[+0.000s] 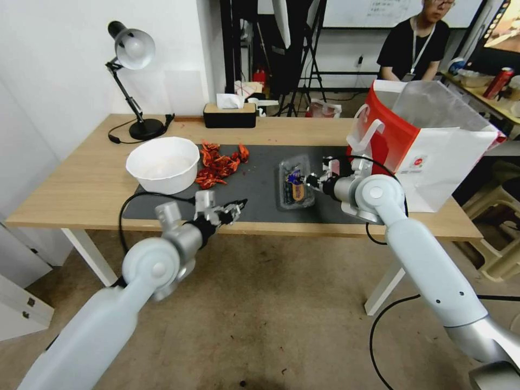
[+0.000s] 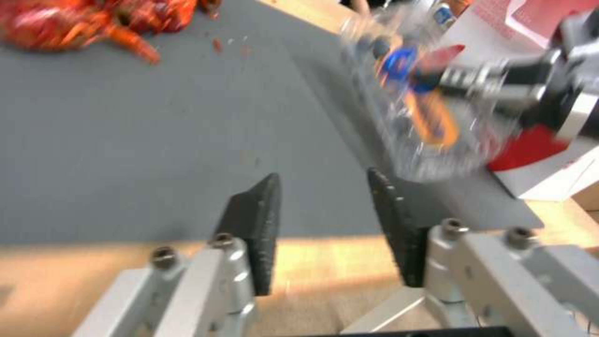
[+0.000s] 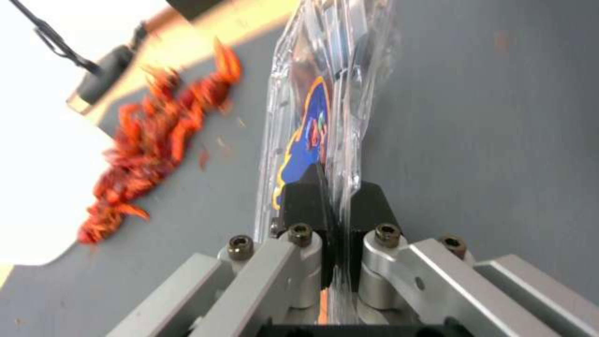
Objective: Close the takeout container lid, then place the container into the takeout bag.
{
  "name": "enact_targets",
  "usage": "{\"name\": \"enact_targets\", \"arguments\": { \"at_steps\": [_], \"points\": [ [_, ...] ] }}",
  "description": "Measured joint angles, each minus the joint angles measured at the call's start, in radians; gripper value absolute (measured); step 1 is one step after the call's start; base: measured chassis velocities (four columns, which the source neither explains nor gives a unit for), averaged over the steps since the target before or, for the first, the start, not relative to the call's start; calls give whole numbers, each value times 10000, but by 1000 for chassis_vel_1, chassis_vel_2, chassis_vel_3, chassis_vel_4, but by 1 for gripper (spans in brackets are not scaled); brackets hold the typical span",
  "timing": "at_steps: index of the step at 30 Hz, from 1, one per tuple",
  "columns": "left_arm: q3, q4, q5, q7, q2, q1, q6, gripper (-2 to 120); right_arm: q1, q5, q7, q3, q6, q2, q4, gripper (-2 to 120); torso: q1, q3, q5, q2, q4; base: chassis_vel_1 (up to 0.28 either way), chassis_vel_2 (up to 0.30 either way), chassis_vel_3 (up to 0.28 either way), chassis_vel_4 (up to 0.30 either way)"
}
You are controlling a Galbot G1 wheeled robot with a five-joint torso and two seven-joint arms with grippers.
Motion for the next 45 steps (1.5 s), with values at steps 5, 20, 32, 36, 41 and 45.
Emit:
{"name": "enact_targets", "arguments": {
  "at_steps": [5, 20, 32, 36, 41, 45],
  "points": [
    [-668, -478, 454, 81, -212, 1170, -156, 57, 107, -807, -769, -95, 521, -271, 506, 0, -1, -2, -1, 0, 0, 0, 0, 0, 0],
    [-2169, -1566, 1731, 691, -775, 3504, -694, 100, 1452, -2136, -783, 262, 2665, -1107, 1627, 0, -1, -3, -2, 1, -1, 0, 0, 0, 0],
    [-2374, -1494, 1843, 697, -963, 3718, -854, 100, 2605, -2314, 642, 1444, 3272, -1644, 997, 0, -1, -3, 3, 2, -1, 0, 0, 0, 0],
    [-2281, -1376, 1883, 696, -1032, 3685, -896, 100, 2443, -2632, 1570, 1594, 2993, -2033, 987, 0, -2, -3, 2, 3, -1, 0, 0, 0, 0],
    [-2163, -1243, 1938, 693, -1097, 3642, -976, 100, 1947, -2242, 2985, 1820, 2441, -2251, 1144, 0, -2, -3, 3, 3, -1, 0, 0, 0, 0],
    [-2087, -1178, 2006, 689, -1149, 3649, -1044, 100, 1736, -1300, 3587, 2043, 2280, -2273, 1095, 0, -1, -3, 0, 2, 2, 0, 0, 0, 0]
  ]
}}
